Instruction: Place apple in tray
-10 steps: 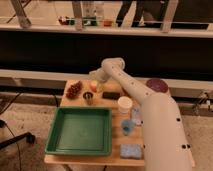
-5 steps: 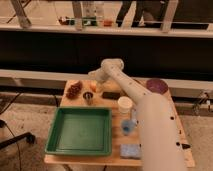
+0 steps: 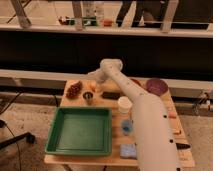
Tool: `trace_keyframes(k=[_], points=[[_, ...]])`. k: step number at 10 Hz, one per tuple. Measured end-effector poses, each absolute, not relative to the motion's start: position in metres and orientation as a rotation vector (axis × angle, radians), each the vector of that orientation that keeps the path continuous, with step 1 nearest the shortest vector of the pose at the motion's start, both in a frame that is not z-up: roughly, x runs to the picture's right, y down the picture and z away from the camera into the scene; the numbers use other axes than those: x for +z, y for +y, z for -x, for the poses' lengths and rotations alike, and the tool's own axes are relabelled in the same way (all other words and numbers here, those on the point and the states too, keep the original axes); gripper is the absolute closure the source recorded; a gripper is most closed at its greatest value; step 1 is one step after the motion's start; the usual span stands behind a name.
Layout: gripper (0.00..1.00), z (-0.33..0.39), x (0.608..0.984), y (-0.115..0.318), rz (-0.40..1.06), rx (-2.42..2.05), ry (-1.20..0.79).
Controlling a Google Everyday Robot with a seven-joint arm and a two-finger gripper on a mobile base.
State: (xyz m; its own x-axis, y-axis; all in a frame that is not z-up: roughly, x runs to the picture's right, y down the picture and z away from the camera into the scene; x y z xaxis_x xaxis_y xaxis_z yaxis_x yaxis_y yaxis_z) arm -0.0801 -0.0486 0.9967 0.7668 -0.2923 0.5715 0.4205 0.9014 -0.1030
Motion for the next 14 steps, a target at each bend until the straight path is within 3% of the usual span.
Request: trace_keyframes(k=[14], points=[[0.2, 0.069, 1.019, -0.04, 0.325, -0.418, -0.577]])
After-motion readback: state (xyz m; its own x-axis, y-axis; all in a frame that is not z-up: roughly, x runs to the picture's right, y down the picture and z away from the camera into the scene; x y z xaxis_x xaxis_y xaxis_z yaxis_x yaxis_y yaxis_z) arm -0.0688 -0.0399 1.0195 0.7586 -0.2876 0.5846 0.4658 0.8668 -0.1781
